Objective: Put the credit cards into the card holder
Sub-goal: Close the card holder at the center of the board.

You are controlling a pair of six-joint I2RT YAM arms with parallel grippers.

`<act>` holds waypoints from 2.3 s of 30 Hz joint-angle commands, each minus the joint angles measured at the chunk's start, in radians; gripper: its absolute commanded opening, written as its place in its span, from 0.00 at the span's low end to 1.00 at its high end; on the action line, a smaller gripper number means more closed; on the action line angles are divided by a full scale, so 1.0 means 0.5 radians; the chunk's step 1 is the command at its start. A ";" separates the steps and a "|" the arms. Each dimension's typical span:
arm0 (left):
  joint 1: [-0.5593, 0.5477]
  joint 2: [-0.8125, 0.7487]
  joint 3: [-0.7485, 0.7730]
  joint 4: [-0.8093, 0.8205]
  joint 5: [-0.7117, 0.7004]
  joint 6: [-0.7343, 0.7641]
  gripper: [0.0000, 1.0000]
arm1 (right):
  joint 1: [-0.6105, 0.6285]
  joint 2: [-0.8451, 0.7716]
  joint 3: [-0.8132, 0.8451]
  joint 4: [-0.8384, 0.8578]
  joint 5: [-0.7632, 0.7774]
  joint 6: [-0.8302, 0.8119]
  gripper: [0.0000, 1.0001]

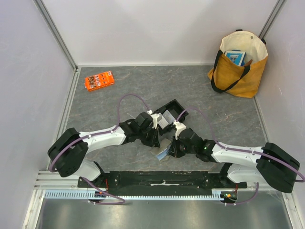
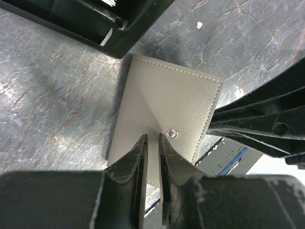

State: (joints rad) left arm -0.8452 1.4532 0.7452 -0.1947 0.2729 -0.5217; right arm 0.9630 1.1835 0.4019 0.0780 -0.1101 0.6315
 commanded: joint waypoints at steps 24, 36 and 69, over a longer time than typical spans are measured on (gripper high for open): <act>-0.147 0.171 -0.205 0.147 -0.150 -0.242 0.11 | 0.022 -0.179 0.120 -0.401 0.342 0.105 0.08; -0.239 -0.062 -0.413 0.138 -0.328 -0.601 0.15 | 0.022 -0.299 -0.049 -0.481 0.094 0.464 0.12; -0.322 -0.624 -0.518 -0.239 -0.764 -1.049 0.29 | -0.009 0.717 0.801 -0.580 0.398 -0.318 0.10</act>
State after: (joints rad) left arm -0.9970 1.1912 0.5087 -0.2604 -0.0772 -1.0023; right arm 0.9680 1.6089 0.8040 -0.1646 0.0193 0.5911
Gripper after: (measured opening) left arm 0.283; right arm 0.100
